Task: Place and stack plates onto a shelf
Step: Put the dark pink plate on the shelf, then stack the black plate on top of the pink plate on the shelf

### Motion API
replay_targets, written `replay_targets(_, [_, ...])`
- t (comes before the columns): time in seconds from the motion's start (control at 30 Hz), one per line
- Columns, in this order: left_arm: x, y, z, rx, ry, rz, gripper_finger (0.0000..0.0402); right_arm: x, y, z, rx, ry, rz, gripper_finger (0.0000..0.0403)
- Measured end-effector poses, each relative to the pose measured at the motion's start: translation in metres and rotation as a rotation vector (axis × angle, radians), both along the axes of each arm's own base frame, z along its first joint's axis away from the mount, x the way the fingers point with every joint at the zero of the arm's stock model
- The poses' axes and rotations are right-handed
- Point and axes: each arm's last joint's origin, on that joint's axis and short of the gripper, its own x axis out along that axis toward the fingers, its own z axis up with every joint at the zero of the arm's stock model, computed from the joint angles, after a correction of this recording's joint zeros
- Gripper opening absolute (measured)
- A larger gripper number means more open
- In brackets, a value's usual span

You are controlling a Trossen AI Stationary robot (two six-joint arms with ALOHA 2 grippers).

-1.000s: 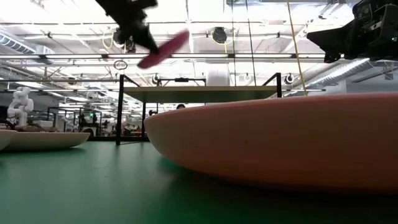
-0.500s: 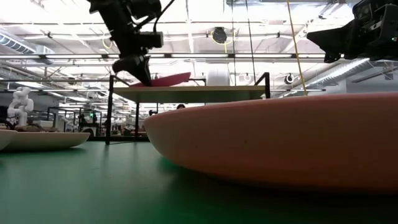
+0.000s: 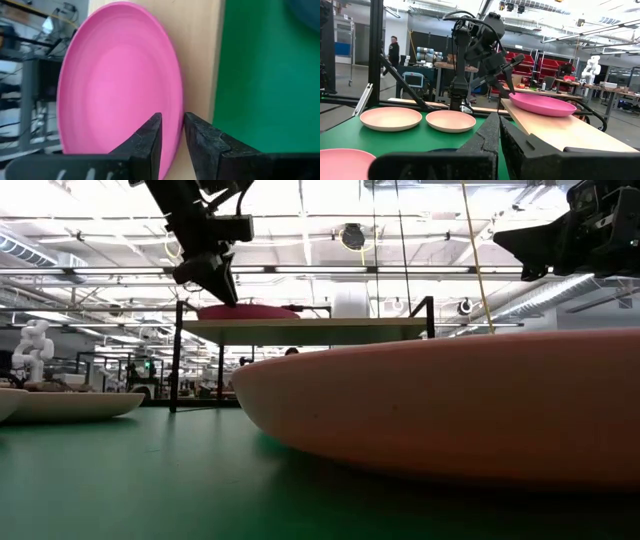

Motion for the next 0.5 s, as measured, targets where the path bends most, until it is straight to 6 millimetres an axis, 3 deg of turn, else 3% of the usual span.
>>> replay_targets(0.13, [0.001,-0.003,0.007,0.063,0.0,0.031,0.0092,0.0,0.0,0.0,0.0,0.0,0.0,0.0])
replay_targets(0.23, [0.006,-0.009,0.024,0.059,-0.078,0.042,0.0092,0.0,0.0,0.0,0.0,0.0,0.0,0.0])
replay_targets(0.37, [0.012,-0.021,0.047,-0.01,-0.193,0.009,0.0093,0.0,0.0,0.0,0.0,0.0,0.001,0.0])
replay_targets(0.5, [0.005,-0.037,0.064,-0.11,-0.3,-0.085,0.0093,0.0,0.0,0.0,0.0,0.0,0.0,0.0])
